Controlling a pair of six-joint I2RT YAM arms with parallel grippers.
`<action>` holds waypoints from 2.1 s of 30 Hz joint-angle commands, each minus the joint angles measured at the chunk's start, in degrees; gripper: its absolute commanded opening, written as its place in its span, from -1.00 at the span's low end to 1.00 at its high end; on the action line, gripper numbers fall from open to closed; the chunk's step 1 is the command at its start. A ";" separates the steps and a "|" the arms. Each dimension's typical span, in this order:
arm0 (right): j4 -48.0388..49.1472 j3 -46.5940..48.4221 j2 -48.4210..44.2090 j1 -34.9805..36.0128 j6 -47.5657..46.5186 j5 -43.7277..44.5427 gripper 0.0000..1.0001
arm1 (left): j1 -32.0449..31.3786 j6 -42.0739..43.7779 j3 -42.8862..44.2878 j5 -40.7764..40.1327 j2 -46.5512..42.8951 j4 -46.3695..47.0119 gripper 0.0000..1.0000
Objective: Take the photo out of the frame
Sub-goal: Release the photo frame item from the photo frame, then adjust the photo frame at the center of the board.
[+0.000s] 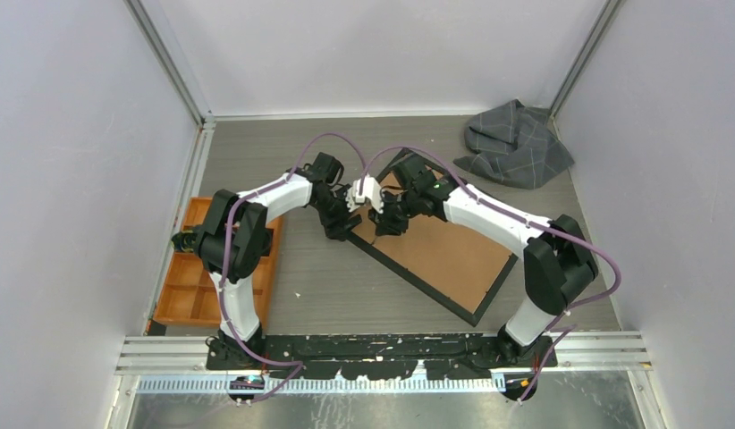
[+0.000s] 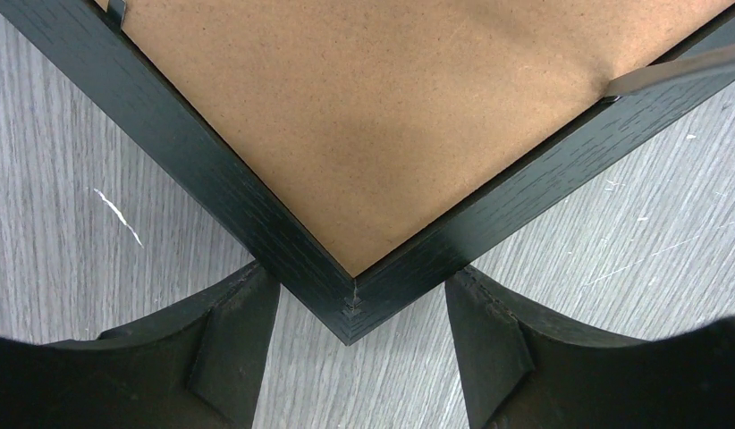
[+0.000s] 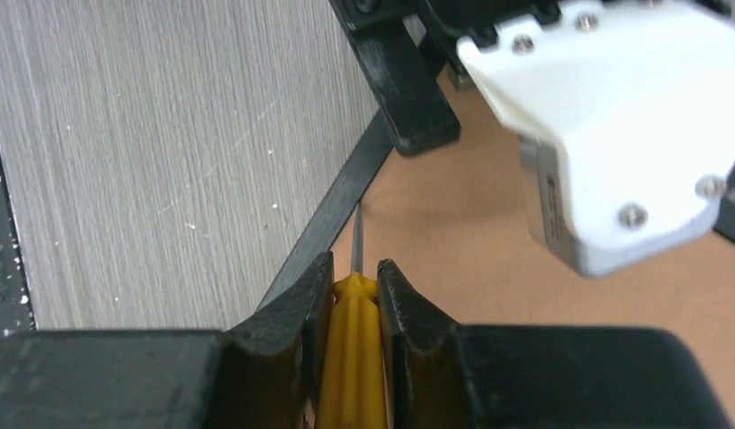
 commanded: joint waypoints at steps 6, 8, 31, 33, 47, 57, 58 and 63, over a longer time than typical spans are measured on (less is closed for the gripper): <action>-4.14 -4.18 0.95 12.77 1.83 -1.64 -0.99 | -0.79 -1.56 1.11 -0.43 2.17 3.17 0.36; -4.52 -4.34 0.89 14.24 2.29 -2.06 -0.99 | -0.79 -1.60 1.10 -0.44 2.15 3.16 0.36; -2.00 -3.86 -6.07 -14.02 12.76 -21.63 -0.99 | 3.69 -5.64 0.33 7.73 -4.09 5.41 0.47; 0.89 -5.22 -6.44 -17.08 15.61 -22.95 -0.99 | 3.66 -5.92 0.66 7.19 -5.11 5.25 0.49; 18.38 -11.06 -17.36 -37.07 33.73 -17.64 -0.99 | 3.67 -13.25 16.61 2.16 -0.97 -1.47 0.52; 11.76 -10.68 -26.26 -46.63 39.71 -5.44 -0.99 | 2.32 -21.63 32.19 2.28 11.47 -1.04 0.52; 10.59 -10.80 -27.73 -46.61 39.18 -5.16 -0.99 | 1.81 -22.13 33.68 1.86 12.96 -1.18 0.52; 9.62 -15.43 -35.43 -46.63 38.96 -4.92 -0.99 | 0.07 -24.22 39.49 0.04 18.49 -0.79 0.47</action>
